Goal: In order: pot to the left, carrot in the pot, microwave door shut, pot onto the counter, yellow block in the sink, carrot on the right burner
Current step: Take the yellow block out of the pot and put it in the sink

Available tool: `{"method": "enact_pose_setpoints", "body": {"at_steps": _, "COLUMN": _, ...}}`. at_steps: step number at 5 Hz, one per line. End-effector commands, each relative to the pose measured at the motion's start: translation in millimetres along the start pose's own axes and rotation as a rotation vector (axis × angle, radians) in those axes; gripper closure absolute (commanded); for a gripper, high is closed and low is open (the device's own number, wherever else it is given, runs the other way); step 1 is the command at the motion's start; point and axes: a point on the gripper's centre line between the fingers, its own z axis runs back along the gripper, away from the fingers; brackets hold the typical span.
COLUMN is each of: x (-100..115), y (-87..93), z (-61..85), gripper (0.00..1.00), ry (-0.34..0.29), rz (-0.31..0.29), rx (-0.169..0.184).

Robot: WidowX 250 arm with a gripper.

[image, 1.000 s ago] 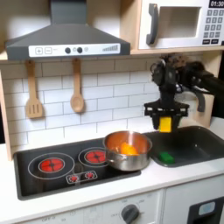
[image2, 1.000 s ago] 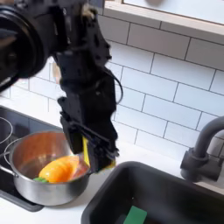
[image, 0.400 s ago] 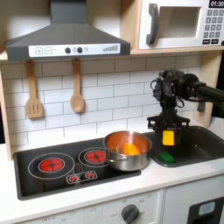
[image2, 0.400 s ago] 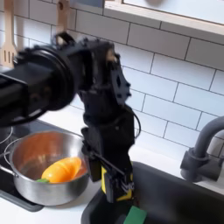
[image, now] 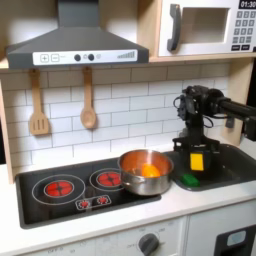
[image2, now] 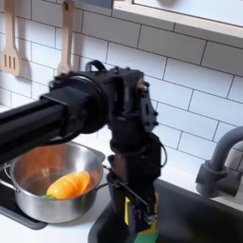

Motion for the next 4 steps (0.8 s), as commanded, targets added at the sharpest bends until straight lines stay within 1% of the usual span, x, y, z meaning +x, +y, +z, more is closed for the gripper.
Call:
{"method": "enact_pose_setpoints", "body": {"at_steps": 1, "x": 7.0, "y": -1.2, "z": -3.8, "gripper": 0.81, "ry": 0.031, "rz": -0.016, "rx": 0.014}}
{"method": "enact_pose_setpoints", "body": {"at_steps": 2, "x": 6.1, "y": 3.3, "z": 0.1, "gripper": 0.0, "ry": 0.024, "rz": -0.018, "rx": 0.026}}
{"method": "enact_pose_setpoints", "body": {"at_steps": 3, "x": -1.1, "y": 4.4, "z": 9.4, "gripper": 0.0, "ry": 0.01, "rz": -0.008, "rx": 0.039}}
{"method": "enact_pose_setpoints", "body": {"at_steps": 4, "x": -7.2, "y": 9.1, "z": 22.9, "gripper": 0.0, "ry": -0.015, "rz": 0.022, "rx": 0.059}}
